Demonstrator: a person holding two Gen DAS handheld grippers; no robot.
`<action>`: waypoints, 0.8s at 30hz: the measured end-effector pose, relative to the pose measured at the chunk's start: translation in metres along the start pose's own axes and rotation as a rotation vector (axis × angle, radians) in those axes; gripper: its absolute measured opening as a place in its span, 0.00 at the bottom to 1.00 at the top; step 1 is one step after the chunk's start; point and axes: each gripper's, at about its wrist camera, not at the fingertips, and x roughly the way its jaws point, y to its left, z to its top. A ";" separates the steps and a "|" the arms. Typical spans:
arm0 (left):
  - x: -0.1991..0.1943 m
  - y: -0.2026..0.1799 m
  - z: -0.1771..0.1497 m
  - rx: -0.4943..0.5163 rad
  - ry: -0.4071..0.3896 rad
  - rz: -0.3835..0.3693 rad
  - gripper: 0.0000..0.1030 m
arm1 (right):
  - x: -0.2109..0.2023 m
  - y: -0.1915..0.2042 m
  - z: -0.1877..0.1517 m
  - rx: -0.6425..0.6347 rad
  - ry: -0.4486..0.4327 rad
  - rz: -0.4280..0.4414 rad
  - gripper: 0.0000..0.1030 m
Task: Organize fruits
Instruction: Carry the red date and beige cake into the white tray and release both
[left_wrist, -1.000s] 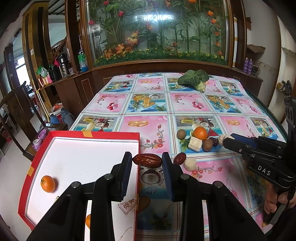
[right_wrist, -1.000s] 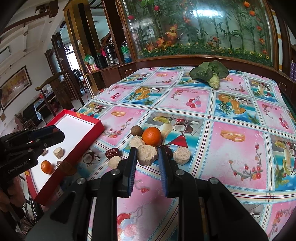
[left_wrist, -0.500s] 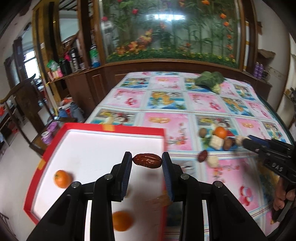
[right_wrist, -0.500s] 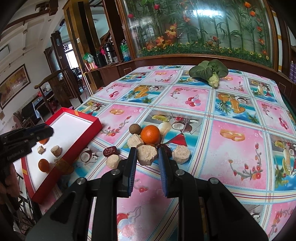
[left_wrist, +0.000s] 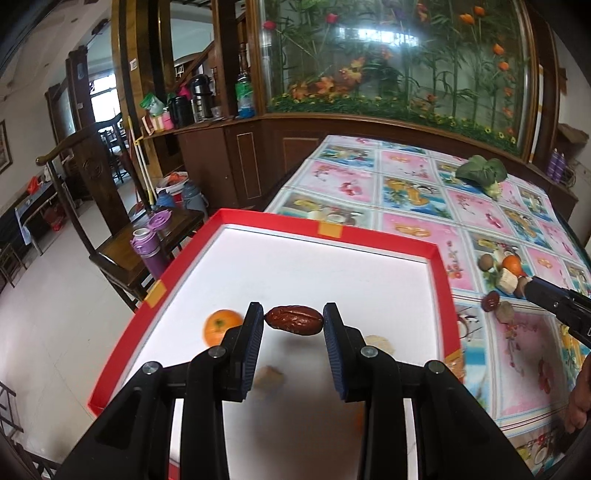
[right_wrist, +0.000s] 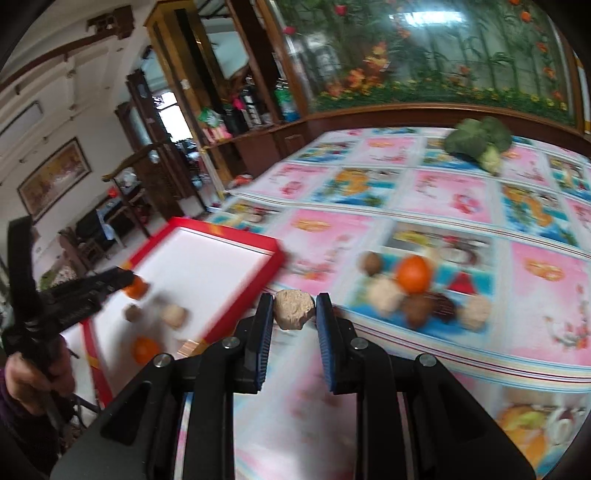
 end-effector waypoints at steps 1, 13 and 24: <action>0.000 0.002 0.000 -0.003 -0.001 0.001 0.32 | 0.006 0.011 0.002 -0.003 0.002 0.031 0.25; 0.003 0.033 -0.020 0.027 0.037 0.059 0.32 | 0.070 0.121 -0.001 -0.115 0.132 0.221 0.25; 0.016 0.052 -0.031 0.004 0.089 0.093 0.32 | 0.095 0.160 -0.020 -0.223 0.227 0.215 0.25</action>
